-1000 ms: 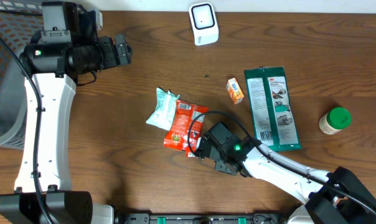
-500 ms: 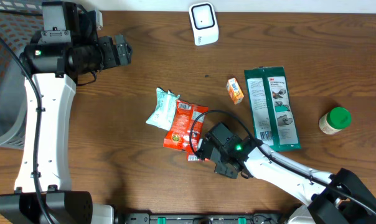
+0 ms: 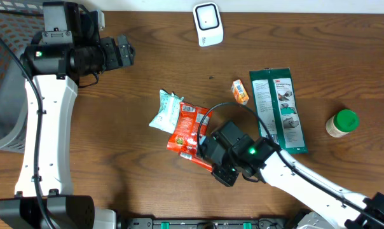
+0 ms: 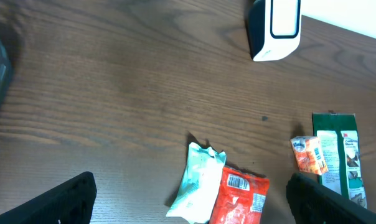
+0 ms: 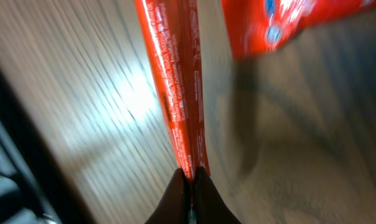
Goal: Scan the item barcode
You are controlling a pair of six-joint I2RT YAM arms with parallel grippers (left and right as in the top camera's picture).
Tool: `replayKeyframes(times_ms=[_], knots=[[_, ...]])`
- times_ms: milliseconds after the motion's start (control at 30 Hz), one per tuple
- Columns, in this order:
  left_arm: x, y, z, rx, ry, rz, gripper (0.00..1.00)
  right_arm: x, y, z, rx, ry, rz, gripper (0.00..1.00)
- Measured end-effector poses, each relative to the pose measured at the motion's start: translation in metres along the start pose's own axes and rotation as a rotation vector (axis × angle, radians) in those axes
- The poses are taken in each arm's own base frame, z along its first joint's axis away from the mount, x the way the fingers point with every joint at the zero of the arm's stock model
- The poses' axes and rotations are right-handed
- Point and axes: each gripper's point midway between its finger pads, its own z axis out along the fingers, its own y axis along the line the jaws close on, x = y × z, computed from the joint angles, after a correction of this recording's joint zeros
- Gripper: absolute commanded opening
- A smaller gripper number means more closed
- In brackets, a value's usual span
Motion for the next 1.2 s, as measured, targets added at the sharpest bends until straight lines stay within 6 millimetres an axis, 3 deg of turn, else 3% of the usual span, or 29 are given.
replayKeyframes(times_ms=[167,333,733,833,933,1000,1100,1133,1200], knots=[[0.0,0.0,0.0,0.0,0.0,0.0,0.97,-0.021,-0.001,-0.02,-0.063,-0.063,0.164,0.01],[0.0,0.0,0.0,0.0,0.0,0.0,0.98,-0.055,-0.01,-0.054,-0.088,-0.146,0.314,0.01],[0.0,0.0,0.0,0.0,0.0,0.0,0.97,-0.125,-0.032,-0.186,-0.076,-0.336,0.494,0.01],[0.0,0.0,0.0,0.0,0.0,0.0,0.97,-0.141,-0.043,-0.205,-0.077,-0.349,0.524,0.01],[0.0,0.0,0.0,0.0,0.0,0.0,0.97,-0.152,-0.051,-0.208,-0.082,-0.328,0.548,0.01],[0.0,0.0,0.0,0.0,0.0,0.0,0.98,-0.156,-0.057,-0.202,-0.084,-0.307,0.56,0.17],[0.0,0.0,0.0,0.0,0.0,0.0,0.97,-0.15,-0.063,-0.188,-0.068,-0.248,0.573,0.59],[0.0,0.0,0.0,0.0,0.0,0.0,0.97,-0.147,-0.064,-0.185,-0.063,-0.228,0.57,0.67],[0.0,0.0,0.0,0.0,0.0,0.0,0.98,-0.142,-0.066,-0.178,-0.048,-0.193,0.554,0.69]])
